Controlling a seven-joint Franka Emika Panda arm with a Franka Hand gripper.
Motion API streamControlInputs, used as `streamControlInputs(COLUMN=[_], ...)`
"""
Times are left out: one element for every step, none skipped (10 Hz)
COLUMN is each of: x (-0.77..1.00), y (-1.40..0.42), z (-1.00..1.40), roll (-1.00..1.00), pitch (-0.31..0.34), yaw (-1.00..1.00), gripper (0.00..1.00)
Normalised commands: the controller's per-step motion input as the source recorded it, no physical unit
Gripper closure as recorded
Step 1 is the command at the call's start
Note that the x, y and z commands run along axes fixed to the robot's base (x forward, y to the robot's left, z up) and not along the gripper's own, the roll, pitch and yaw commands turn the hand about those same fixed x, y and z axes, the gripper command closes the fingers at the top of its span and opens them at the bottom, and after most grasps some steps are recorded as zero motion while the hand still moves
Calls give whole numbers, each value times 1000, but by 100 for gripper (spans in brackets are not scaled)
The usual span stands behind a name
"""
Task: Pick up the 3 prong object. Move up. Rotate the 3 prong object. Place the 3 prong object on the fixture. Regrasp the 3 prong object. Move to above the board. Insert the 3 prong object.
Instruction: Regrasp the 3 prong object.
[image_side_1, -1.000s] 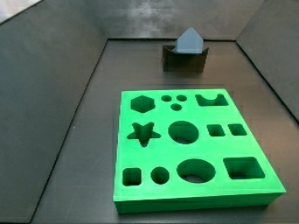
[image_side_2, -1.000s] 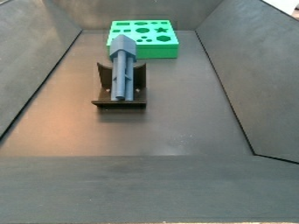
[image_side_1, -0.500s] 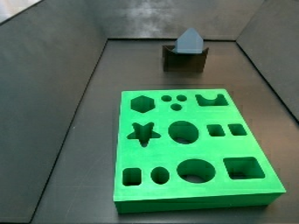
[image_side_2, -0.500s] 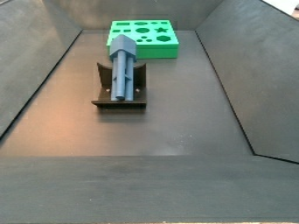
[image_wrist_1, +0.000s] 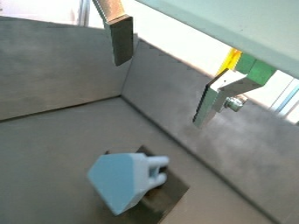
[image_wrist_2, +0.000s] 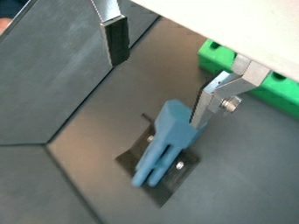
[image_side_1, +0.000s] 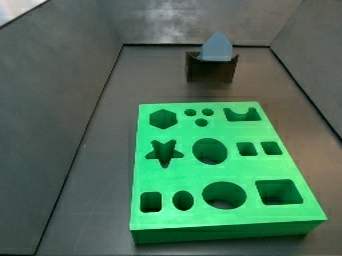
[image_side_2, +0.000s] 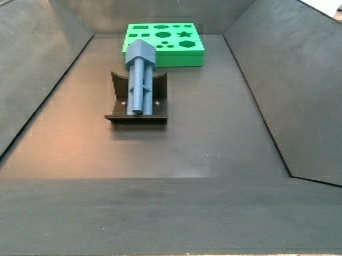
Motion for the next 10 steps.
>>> streamControlInputs(x=[101, 103, 105, 107, 110, 114, 116, 113, 106, 98], y=[-43, -43, -46, -48, -49, -54, -55, -57, -42, -44], z=[-3, -6, -5, -9, -10, -9, -11, -10, 0, -1], roll=[1000, 1000, 1000, 1000, 917, 797, 563, 393, 244, 210], pitch=[162, 181, 205, 223, 227, 202, 152, 114, 60, 33], yaw=[102, 121, 158, 194, 245, 254, 267, 269, 257, 249], gripper=[0, 0, 0, 0, 0, 0, 0, 0, 0, 0])
